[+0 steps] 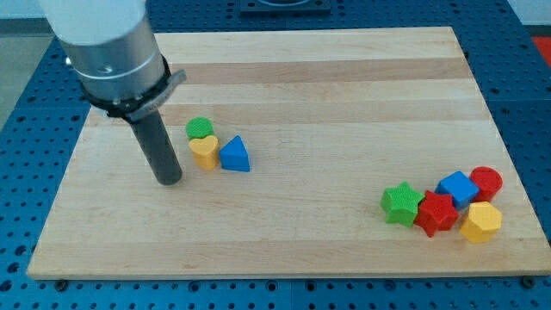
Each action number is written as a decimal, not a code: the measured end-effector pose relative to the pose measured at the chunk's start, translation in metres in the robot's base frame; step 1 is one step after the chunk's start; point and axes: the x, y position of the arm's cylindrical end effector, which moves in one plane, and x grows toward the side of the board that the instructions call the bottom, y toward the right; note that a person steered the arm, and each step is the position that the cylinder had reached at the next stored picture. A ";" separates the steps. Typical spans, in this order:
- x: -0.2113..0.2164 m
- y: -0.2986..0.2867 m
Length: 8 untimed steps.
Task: Move the blue triangle above the green star
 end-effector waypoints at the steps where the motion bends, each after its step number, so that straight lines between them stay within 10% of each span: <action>1: -0.014 0.000; 8: -0.019 0.135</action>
